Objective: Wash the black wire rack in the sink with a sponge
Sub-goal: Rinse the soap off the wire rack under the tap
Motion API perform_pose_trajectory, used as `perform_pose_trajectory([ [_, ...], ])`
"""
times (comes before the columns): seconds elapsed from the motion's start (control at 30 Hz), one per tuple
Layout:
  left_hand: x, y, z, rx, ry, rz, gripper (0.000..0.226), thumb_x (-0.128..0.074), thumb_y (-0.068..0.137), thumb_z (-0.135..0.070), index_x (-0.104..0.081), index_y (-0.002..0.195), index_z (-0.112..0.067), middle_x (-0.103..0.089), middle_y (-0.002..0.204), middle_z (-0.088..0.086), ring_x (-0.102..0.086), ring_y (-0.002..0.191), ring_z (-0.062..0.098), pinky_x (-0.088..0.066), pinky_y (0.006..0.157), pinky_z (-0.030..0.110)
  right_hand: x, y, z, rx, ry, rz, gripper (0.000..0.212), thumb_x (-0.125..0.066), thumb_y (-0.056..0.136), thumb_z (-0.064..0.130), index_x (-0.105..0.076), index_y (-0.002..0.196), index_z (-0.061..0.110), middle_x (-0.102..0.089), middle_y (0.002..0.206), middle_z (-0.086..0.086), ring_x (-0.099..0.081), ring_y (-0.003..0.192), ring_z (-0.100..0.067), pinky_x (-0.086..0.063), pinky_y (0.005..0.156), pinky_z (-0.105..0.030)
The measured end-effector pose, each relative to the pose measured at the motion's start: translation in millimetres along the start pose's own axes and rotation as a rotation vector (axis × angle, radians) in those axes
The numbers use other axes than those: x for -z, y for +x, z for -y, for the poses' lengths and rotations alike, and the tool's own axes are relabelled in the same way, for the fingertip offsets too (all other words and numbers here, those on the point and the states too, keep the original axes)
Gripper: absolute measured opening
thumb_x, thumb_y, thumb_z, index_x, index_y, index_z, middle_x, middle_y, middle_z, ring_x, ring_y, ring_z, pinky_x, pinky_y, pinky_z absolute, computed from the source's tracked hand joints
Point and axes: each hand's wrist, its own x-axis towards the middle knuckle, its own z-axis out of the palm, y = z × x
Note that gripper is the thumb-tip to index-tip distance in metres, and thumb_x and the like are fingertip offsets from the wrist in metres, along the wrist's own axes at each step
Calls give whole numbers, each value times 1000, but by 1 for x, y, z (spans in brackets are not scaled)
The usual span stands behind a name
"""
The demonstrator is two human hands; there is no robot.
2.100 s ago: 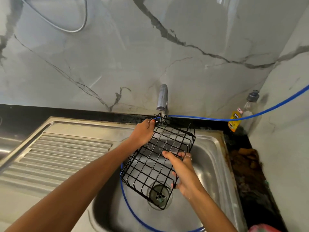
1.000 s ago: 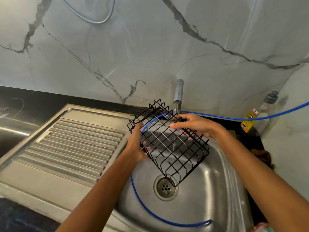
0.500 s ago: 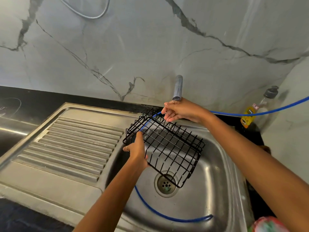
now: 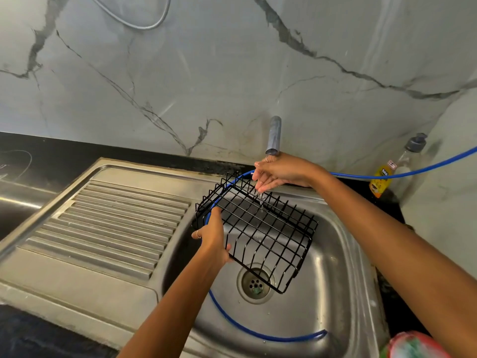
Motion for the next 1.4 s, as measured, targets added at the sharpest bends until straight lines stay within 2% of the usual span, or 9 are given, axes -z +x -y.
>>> perform_pose_trajectory([
  [0.47, 3, -15, -2, 43, 4, 6, 90, -60, 89, -45, -2, 153, -20, -28, 152, 8, -42, 112, 31, -28, 103, 70, -4, 1, -2, 18, -55, 17, 32, -42, 101, 22, -59, 106, -5, -65, 103, -27, -66, 97, -34, -54, 90, -36],
  [0.6, 4, -17, -3, 46, 18, 20, 88, -61, 88, -45, -7, 152, -20, -30, 151, 7, -42, 104, 30, -30, 100, 69, -10, 0, -7, 135, -428, 38, 16, -51, 94, 3, -63, 105, 1, -68, 101, -13, -67, 89, -18, -55, 80, -21],
  [0.73, 7, -14, -8, 47, 13, 33, 91, -62, 85, -50, -7, 153, -23, -35, 148, 11, -45, 100, 29, -33, 100, 67, -12, -10, -15, 340, -762, 27, 33, -50, 84, -7, -62, 106, 13, -62, 100, 8, -53, 91, -4, -38, 71, -8],
  [0.9, 8, -17, -12, -32, 103, 77, 86, -62, 82, -54, -18, 152, -29, -37, 147, 10, -50, 106, 27, -40, 99, 57, -15, -15, -19, 512, -1132, 15, 43, -54, 86, 1, -51, 120, 26, -62, 93, 3, -53, 85, -14, -47, 69, -33],
  [1.07, 10, -16, -13, -96, 220, 107, 87, -60, 80, -57, -21, 151, -27, -43, 140, 14, -52, 92, 26, -45, 92, 60, -16, -19, -21, 459, -1258, 58, 35, -56, 90, 12, -41, 119, 25, -54, 70, 5, -49, 61, -11, -34, 50, -28],
  [1.17, 11, -10, -13, -117, 242, 74, 88, -60, 84, -52, -14, 152, -21, -40, 140, 16, -49, 93, 26, -45, 95, 56, -18, -15, -32, 554, -1400, -49, 38, -52, 93, 16, -38, 127, 27, -64, 81, -2, -61, 69, -23, -46, 53, -35],
  [1.27, 11, -9, -18, -140, 270, 91, 87, -60, 86, -50, -13, 153, -18, -37, 143, 16, -46, 101, 28, -46, 93, 50, -20, -15, -29, 559, -1367, -47, 36, -51, 91, 10, -47, 123, 26, -63, 84, 5, -60, 74, -20, -41, 53, -31],
  [1.33, 10, -8, -22, -149, 289, 90, 83, -58, 87, -49, -18, 152, -17, -39, 141, 15, -46, 103, 27, -45, 90, 48, -20, -17, -20, 529, -1369, -8, 34, -51, 87, 5, -54, 114, 26, -55, 81, 11, -59, 80, -16, -36, 54, -27],
  [1.4, 11, -6, -25, -144, 308, 126, 63, -53, 91, -44, -34, 142, -11, -49, 121, 15, -48, 96, 23, -43, 87, 40, -21, -17, -15, 533, -1363, 0, 43, -50, 86, 1, -55, 120, 27, -61, 89, 7, -61, 87, -17, -41, 60, -27],
])
